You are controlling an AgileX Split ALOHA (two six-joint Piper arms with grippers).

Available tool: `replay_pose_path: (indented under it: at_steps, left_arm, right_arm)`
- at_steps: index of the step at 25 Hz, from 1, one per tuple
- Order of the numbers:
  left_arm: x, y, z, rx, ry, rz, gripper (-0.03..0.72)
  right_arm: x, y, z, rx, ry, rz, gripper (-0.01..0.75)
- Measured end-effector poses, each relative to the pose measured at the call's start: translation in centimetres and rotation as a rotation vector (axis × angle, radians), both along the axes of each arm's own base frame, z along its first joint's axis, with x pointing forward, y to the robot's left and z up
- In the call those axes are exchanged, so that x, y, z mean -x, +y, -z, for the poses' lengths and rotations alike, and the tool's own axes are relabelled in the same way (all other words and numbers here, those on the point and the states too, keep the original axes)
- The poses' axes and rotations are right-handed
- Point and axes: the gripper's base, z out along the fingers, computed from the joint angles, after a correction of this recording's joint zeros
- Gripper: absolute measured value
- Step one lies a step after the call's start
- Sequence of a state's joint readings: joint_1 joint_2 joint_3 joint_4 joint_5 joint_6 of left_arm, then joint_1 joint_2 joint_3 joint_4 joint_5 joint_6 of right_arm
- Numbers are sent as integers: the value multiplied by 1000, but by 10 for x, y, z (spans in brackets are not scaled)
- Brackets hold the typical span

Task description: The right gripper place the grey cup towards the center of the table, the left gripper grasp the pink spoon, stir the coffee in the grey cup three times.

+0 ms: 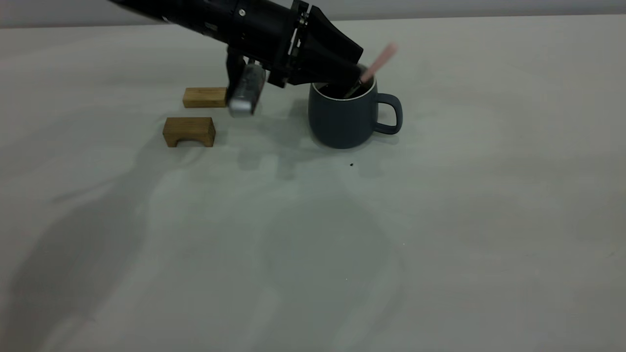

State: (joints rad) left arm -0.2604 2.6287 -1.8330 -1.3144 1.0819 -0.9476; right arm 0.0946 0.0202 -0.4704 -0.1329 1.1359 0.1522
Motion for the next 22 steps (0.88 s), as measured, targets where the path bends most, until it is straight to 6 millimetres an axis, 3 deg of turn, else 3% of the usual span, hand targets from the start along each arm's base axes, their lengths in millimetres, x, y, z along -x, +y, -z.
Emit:
replay_pose_path:
  at_steps: [5, 11, 18, 22]
  left_arm:
    - [13, 16, -34, -218, -137, 280, 498]
    - [15, 56, -89, -710, -407, 584, 463]
    - [23, 92, -195, -1085, -732, 732, 447]
    - [48, 96, -270, -1220, -1052, 1060, 446]
  right_arm:
    - [0, 0, 0, 0, 0, 0, 523]
    - [0, 0, 0, 0, 0, 0, 523]
    - [0, 0, 0, 0, 0, 0, 523]
    - [0, 0, 0, 0, 0, 0, 523]
